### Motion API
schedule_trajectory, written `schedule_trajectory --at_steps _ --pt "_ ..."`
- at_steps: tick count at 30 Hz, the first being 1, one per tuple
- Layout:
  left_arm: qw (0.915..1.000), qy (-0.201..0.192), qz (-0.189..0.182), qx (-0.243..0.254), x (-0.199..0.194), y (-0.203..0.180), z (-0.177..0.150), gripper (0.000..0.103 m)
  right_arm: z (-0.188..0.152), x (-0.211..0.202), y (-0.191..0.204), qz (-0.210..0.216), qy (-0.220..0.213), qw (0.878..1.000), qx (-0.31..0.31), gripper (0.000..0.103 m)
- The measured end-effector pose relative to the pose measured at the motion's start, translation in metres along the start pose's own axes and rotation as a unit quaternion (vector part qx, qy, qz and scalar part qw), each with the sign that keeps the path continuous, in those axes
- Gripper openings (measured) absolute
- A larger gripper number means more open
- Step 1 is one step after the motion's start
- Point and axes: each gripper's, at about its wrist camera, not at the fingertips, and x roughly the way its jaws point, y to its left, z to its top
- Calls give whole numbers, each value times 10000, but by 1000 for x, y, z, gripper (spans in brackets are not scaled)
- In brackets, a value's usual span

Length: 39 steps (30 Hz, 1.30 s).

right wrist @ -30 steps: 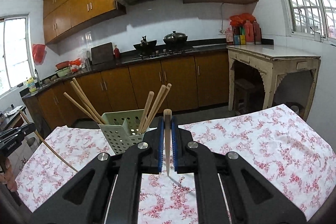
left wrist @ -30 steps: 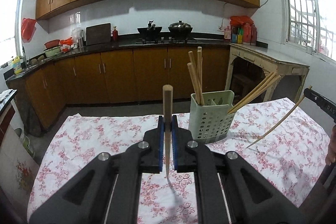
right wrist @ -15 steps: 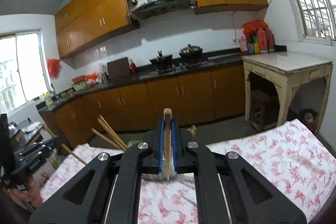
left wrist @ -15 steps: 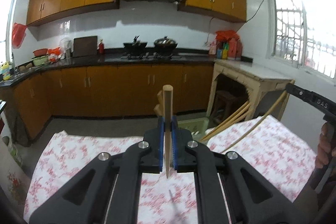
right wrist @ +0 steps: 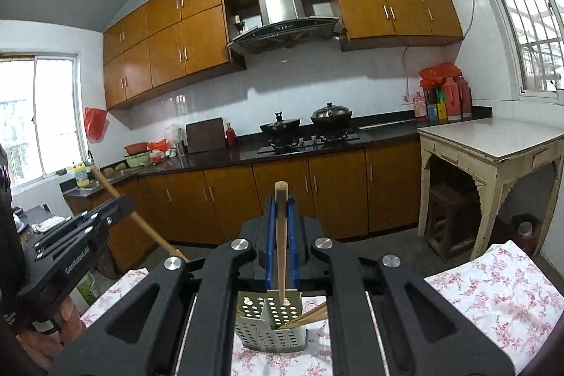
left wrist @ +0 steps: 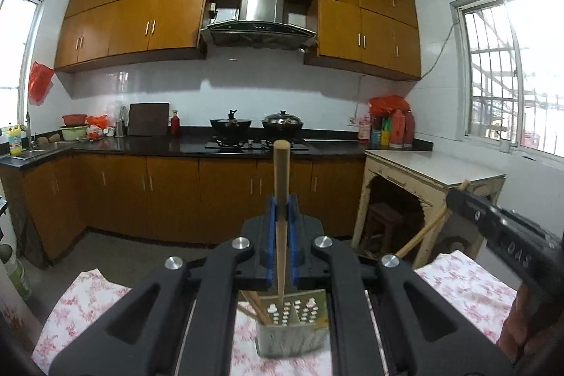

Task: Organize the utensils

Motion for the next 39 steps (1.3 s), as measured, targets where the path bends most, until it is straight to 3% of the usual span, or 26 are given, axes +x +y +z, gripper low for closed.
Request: schedule_trajectory --at_steps 7,17,19,21,24,30,32,36,39 --pt "9990 410 146 -121 42 5 -26 8 -26 38 -3 -19 463 9989 41 8" --pt "9964 826 56 -171 61 14 -49 8 -44 61 -8 -15 971 9951 204 8" --pt "9956 907 80 -215 62 18 -52 14 -45 66 -10 -97 1093 9937 220 9" --pt "9957 878 114 -258 59 19 -52 34 -46 66 -12 -142 1086 9937 248 13" --pt "9961 819 147 -275 52 23 -49 36 -42 59 -14 -181 990 9944 328 26" --pt "9968 688 166 -384 27 35 -42 42 -30 41 -5 -156 772 9966 223 30" --pt "9972 622 183 -364 14 38 -40 44 -27 29 -1 -145 650 9977 142 43" --pt "9979 534 251 -274 -23 46 -45 54 -32 -3 11 -157 480 9987 -83 56" --pt "9974 590 338 -217 -52 54 -58 62 -44 -28 15 -123 460 9988 -128 74"
